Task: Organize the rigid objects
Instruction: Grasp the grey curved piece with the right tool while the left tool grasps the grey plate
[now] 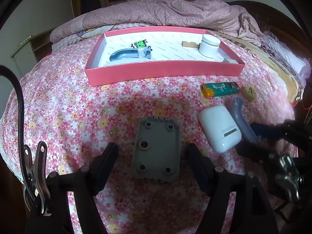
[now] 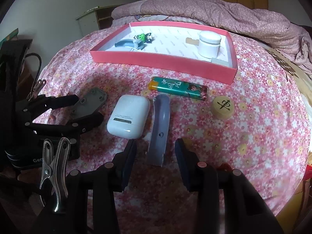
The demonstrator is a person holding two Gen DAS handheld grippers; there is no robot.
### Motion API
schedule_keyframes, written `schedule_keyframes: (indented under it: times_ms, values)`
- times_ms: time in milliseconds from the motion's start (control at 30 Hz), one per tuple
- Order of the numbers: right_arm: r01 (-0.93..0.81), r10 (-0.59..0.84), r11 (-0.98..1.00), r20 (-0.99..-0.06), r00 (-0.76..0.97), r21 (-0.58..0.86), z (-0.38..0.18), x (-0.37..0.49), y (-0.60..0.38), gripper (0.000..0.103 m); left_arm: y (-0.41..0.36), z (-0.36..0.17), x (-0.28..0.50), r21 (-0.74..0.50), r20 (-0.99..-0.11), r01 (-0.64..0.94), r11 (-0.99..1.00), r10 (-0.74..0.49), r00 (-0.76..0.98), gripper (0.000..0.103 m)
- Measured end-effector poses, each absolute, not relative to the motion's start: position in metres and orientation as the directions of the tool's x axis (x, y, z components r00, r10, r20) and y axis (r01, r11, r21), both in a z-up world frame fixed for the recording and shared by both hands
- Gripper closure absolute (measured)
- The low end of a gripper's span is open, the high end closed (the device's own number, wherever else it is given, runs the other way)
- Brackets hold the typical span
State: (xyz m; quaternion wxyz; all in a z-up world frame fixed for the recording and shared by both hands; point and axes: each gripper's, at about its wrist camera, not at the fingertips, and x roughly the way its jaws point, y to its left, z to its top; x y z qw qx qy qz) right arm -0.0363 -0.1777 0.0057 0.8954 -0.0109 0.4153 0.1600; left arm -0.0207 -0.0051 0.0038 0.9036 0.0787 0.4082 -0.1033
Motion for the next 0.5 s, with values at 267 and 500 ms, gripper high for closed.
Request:
schedule_keyframes:
  times_ms: [267, 500]
  values:
    - [-0.234, 0.285, 0.956, -0.729, 0.622, 0.175, 0.007, -0.036, -0.196, 0.085, -0.004, 0.005, -0.026, 0.047, -0.746, 0.238, 0.97, -0.124, 0.654, 0.028]
    - [-0.227, 0.333, 0.943, -0.698, 0.634, 0.244, 0.011, -0.04, -0.204, 0.085, -0.001, 0.011, -0.031, 0.032, -0.733, 0.266, 0.964, -0.158, 0.662, 0.056]
